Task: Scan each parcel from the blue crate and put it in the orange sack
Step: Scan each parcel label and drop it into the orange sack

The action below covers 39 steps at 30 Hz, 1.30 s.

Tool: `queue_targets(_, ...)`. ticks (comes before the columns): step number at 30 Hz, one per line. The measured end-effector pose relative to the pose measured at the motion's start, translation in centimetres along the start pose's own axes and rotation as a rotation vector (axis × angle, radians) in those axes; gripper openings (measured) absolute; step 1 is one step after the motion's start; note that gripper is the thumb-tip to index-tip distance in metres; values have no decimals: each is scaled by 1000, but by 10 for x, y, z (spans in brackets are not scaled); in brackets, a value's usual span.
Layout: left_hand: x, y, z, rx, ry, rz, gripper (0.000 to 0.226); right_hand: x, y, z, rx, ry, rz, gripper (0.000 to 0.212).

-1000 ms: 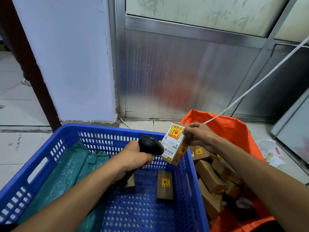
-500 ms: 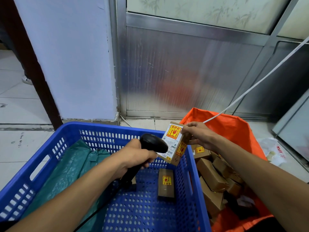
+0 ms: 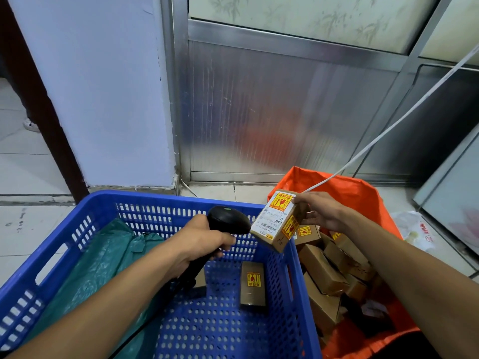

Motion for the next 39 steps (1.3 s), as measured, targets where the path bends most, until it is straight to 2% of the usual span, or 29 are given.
queue_targets(6, 1, -1, 1, 5, 1, 7, 14, -21, 54, 1, -180, -106, 119, 41)
queue_targets(11, -1, -2, -1, -5, 0, 27, 12, -47, 94, -4, -317, -233, 133, 38)
queue_targets(14, -1, -4, -1, -3, 4, 36, 14, -63, 112, -4, -409, -274, 121, 44)
queue_targets(17, -1, -7, -2, -3, 1, 44, 14, -70, 123, -6, -489, -248, 96, 30)
queue_targets(19, -1, -9, -2, -1, 2, 48, 14, -75, 125, -3, -498, -242, 77, 20)
queue_targets(23, 1, -10, 1, -4, 18, 67, 14, -80, 114, 6, -403, -235, 49, 13)
queue_targets(28, 4, -14, 4, 2, 27, 94, 11, -91, 104, 18, -382, -238, 74, 34)
queue_targets(33, 5, -14, 6, -18, 37, 114, 15, -103, 90, 31, -425, -239, 200, 57)
queue_targets(36, 6, -14, 8, -27, 43, 115, 18, -103, 80, 40, -494, -215, 284, 52)
queue_targets(39, 9, -13, 9, -16, 40, 102, 20, -107, 72, 44, -597, -228, 353, 35)
Point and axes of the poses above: each hand's wrist, its own z-axis towards the middle knuckle, its own y-axis out of the back of the hand, x = y × z, the point moved 5 cm from there along z, towards the middle knuckle, and after that the axes turned 4 degrees about y, right-handed, at the moved point
